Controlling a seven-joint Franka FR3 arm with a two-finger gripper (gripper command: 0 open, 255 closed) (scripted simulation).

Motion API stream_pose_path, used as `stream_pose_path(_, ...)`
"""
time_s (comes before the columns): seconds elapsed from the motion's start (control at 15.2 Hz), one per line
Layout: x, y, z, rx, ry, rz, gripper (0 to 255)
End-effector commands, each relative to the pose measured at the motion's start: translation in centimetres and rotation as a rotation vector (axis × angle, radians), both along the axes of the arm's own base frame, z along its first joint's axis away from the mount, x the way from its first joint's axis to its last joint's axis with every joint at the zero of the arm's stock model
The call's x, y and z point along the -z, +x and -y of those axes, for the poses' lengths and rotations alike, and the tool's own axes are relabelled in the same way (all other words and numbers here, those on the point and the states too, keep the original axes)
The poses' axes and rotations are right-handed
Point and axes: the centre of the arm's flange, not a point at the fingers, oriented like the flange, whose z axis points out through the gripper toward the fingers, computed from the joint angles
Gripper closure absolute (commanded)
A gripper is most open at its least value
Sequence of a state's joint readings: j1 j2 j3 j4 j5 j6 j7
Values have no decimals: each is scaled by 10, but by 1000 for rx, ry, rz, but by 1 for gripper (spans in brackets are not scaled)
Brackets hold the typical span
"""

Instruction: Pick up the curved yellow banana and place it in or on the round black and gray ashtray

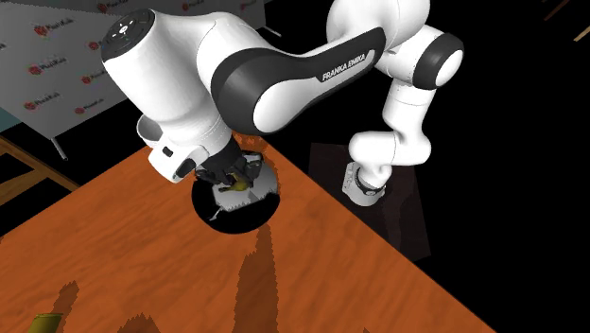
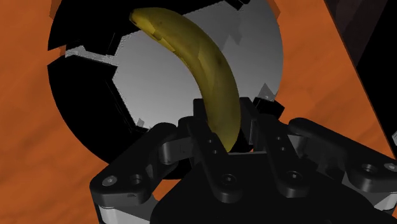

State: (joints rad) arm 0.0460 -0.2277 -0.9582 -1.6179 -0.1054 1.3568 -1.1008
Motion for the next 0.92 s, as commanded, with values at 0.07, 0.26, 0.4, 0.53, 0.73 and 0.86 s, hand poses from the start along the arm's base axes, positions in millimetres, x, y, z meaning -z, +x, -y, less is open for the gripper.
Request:
stream_pose_path(0.07,0,0,0,0,0,0,0)
stream_pose_path(0.26,0,0,0,0,0,0,0)
stream_pose_path(0.4,0,0,0,0,0,0,0)
stream_pose_path(0.53,-26,0,4,0,0,0,0)
stream_pose_path(0.73,-49,1,8,0,0,0,0)
stream_pose_path(0.86,-49,1,8,0,0,0,0)
